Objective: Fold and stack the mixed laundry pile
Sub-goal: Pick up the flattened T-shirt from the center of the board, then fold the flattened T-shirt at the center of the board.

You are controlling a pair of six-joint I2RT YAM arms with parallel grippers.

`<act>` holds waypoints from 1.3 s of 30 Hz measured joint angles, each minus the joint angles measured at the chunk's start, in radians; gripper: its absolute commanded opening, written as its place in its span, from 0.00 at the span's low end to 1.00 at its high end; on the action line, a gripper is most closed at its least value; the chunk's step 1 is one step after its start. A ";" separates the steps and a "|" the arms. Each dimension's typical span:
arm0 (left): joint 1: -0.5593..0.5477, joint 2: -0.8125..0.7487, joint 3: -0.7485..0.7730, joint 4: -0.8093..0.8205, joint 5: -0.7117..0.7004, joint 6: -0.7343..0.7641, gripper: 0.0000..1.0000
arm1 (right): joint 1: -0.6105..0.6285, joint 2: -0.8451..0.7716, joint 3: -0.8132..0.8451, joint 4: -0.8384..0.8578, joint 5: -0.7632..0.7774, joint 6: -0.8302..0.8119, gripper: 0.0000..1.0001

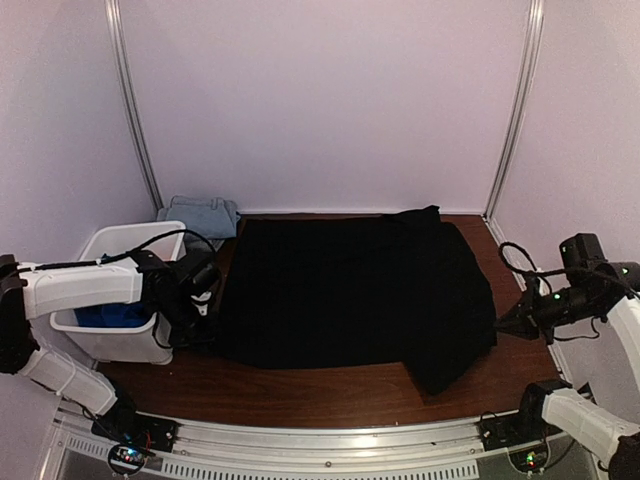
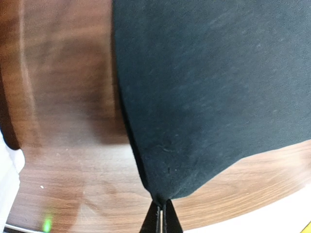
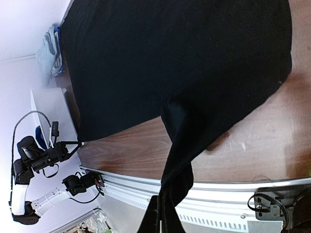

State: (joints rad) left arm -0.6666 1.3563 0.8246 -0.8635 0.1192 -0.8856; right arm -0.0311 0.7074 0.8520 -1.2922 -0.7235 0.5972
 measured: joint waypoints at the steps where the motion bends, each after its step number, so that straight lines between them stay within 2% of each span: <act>1: 0.001 0.006 0.012 -0.002 0.000 0.000 0.00 | 0.000 0.032 0.019 0.024 0.000 -0.006 0.00; 17: 0.132 0.121 0.204 0.011 0.015 0.032 0.00 | 0.000 0.357 0.234 0.229 0.065 -0.079 0.00; 24: 0.182 0.240 0.311 0.043 0.019 0.074 0.00 | 0.000 0.524 0.322 0.347 0.093 -0.079 0.00; 33: 0.253 0.366 0.454 0.077 0.010 0.122 0.00 | 0.000 0.811 0.584 0.445 0.122 -0.127 0.00; 39: 0.275 0.457 0.510 0.120 -0.009 0.138 0.00 | 0.000 0.924 0.627 0.490 0.123 -0.146 0.00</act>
State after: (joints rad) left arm -0.3912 1.8133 1.3342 -0.7437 0.1101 -0.7479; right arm -0.0315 1.6314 1.4788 -0.8021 -0.6006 0.4507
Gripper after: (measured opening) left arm 0.011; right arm 0.004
